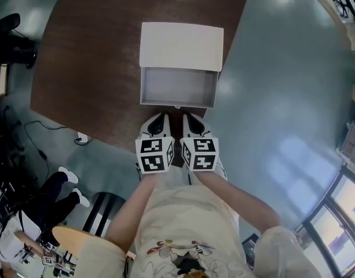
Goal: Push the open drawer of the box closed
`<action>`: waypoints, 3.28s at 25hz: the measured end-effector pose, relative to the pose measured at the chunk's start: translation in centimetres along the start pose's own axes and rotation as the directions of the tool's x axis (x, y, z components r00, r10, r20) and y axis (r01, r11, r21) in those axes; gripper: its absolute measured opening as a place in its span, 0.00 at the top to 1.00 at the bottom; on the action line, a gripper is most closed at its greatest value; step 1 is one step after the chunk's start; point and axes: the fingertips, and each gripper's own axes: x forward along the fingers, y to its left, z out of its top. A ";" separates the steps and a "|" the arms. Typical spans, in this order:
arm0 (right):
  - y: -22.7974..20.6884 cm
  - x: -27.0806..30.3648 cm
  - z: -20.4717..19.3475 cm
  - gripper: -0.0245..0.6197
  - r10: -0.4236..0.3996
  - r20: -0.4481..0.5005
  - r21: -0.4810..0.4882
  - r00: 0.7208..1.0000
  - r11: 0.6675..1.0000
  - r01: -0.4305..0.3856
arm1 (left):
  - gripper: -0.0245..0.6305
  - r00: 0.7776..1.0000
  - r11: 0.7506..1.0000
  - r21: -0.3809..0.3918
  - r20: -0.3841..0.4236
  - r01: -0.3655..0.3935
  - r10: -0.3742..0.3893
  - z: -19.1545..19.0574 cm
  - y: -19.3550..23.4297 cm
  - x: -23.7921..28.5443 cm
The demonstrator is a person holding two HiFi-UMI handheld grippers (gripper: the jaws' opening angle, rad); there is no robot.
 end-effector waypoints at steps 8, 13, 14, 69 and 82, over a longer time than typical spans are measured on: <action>-3.4 -0.1 0.6 0.95 -0.046 0.003 0.035 0.999 0.998 0.046 | 0.95 1.000 1.000 -0.003 -0.014 -0.008 0.008 0.5 -0.7 2.1; -2.3 1.0 1.4 0.95 -0.058 0.003 0.045 0.998 0.997 0.057 | 0.95 1.000 1.000 0.003 -0.023 -0.007 0.007 1.3 1.1 2.3; -2.4 1.0 1.4 0.95 -0.058 0.003 0.042 0.998 0.997 0.058 | 0.95 1.000 1.000 0.004 -0.025 -0.008 0.008 1.3 1.0 2.3; -3.9 7.7 11.8 0.95 -0.060 0.130 -0.038 0.990 0.997 0.065 | 0.95 0.997 0.999 0.015 0.074 -0.030 0.029 11.0 4.7 8.2; -0.6 -1.7 9.1 0.95 0.040 0.173 -0.160 0.984 0.987 -0.012 | 0.95 0.988 0.997 0.056 0.153 -0.045 0.036 8.2 -1.0 -1.7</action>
